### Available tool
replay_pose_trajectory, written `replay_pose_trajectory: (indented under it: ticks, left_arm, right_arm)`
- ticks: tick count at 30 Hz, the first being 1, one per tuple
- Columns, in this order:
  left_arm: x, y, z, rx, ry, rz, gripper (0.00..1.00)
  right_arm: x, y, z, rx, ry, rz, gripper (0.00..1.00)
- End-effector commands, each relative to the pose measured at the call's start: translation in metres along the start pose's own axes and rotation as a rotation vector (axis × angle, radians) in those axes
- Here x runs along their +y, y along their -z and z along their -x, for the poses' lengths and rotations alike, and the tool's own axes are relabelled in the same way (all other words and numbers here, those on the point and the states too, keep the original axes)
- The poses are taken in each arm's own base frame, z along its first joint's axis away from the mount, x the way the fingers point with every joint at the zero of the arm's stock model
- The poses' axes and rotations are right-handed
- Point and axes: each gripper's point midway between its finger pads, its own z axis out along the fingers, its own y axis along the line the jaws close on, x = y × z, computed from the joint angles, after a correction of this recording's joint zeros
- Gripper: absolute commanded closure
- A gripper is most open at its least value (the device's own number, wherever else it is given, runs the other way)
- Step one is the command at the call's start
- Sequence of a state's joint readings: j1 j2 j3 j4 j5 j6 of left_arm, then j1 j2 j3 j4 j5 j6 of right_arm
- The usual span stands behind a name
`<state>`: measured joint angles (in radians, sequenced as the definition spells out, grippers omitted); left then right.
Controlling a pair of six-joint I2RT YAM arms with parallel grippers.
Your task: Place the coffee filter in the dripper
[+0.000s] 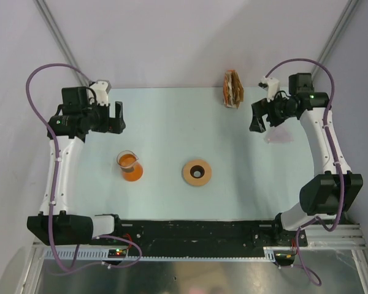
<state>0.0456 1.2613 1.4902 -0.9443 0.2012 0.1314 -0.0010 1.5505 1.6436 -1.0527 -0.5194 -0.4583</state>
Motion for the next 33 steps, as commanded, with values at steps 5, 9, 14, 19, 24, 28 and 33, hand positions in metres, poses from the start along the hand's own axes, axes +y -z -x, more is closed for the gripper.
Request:
replay_pose_trajectory:
  ticks: [5, 9, 14, 19, 24, 28, 33]
  left_arm:
    - [0.010, 0.022, -0.054, 0.136, -0.227, -0.177, 0.02]
    - [0.024, 0.033, -0.112, 0.276, -0.423, -0.227, 0.02]
    - [0.027, 0.031, -0.170, 0.387, -0.634, -0.354, 0.02]
    - [-0.002, 0.012, -0.190, 0.271, -0.765, -0.574, 0.02]
    - [-0.009, -0.016, -0.186, 0.196, -0.761, -0.706, 0.02]
    - [-0.005, -0.040, -0.177, 0.134, -0.753, -0.702, 0.02]
    - [0.003, -0.059, -0.170, 0.088, -0.806, -0.662, 0.06]
  right_arm:
    - [0.047, -0.019, 0.004, 0.043, 0.167, 0.113, 0.01]
    - [0.056, -0.027, 0.000, 0.075, 0.184, 0.152, 0.01]
    - [0.063, -0.034, -0.004, 0.116, 0.194, 0.183, 0.01]
    - [0.063, -0.033, -0.006, 0.148, 0.191, 0.183, 0.01]
    - [0.060, -0.024, -0.008, 0.168, 0.194, 0.163, 0.01]
    - [0.059, -0.015, -0.013, 0.181, 0.193, 0.145, 0.00]
    - [0.057, -0.008, -0.018, 0.182, 0.185, 0.125, 0.01]
